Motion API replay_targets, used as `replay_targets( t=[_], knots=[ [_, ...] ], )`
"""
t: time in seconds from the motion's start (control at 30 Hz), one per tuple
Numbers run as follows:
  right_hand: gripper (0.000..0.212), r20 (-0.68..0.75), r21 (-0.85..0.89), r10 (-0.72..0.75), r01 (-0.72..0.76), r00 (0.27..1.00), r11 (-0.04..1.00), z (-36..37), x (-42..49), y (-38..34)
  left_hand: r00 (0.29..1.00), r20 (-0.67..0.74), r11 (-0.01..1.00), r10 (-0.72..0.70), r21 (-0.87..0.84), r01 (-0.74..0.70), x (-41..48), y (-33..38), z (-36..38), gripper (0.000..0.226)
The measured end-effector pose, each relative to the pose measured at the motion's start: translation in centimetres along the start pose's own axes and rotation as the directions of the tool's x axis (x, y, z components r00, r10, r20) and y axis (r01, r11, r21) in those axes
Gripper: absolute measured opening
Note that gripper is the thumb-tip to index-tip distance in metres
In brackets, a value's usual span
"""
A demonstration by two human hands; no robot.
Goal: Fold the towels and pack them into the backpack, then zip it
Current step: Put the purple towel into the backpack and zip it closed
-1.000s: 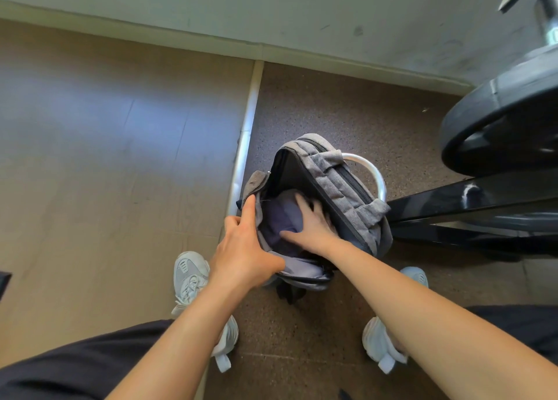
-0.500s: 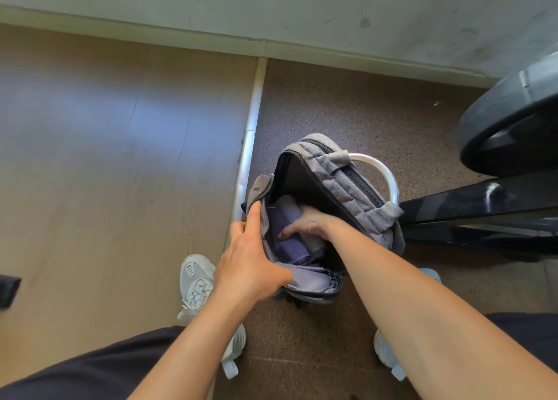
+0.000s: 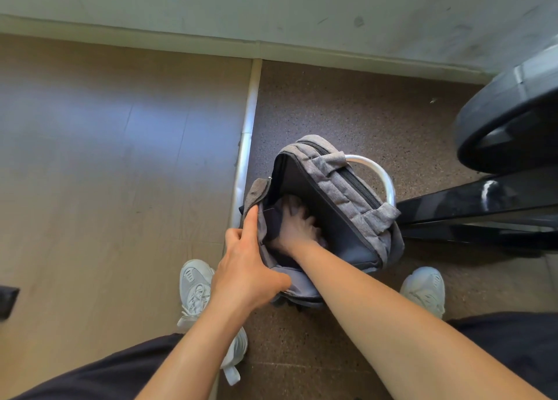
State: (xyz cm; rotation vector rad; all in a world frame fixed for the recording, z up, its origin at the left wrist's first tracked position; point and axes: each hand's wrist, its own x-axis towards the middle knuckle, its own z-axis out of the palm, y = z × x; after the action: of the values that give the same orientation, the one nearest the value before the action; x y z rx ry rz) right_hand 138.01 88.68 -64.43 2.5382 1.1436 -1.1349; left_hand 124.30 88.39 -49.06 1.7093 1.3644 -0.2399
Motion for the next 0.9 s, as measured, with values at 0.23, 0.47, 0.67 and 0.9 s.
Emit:
replay_targets(
  t=[0.23,0.47,0.67,0.9],
  knots=[
    [0.097,-0.107,-0.248,-0.139,0.109,0.985,0.963,-0.2,0.9,0.1,1.0,0.017,1.0,-0.003,-0.017,0.003,0.3,0.0,-0.2,0.127],
    [0.125,0.128,0.114,-0.11,0.096,0.986,0.989,-2.8,-2.5,2.0,1.0,0.02,1.0,-0.006,-0.023,0.006,0.0,0.3,-0.6,0.124],
    [0.032,-0.67,0.085,-0.442,0.653,0.596,0.752,-7.9,-10.2,2.6,1.0,0.023,0.998,-0.005,-0.056,0.006,-0.2,0.8,-0.9,0.118],
    [0.097,-0.544,-0.034,-0.15,0.156,0.826,0.987,-14.7,-10.1,5.8,1.0,0.005,0.997,-0.022,-0.079,0.023,-0.6,2.0,-1.2,0.099]
  ],
)
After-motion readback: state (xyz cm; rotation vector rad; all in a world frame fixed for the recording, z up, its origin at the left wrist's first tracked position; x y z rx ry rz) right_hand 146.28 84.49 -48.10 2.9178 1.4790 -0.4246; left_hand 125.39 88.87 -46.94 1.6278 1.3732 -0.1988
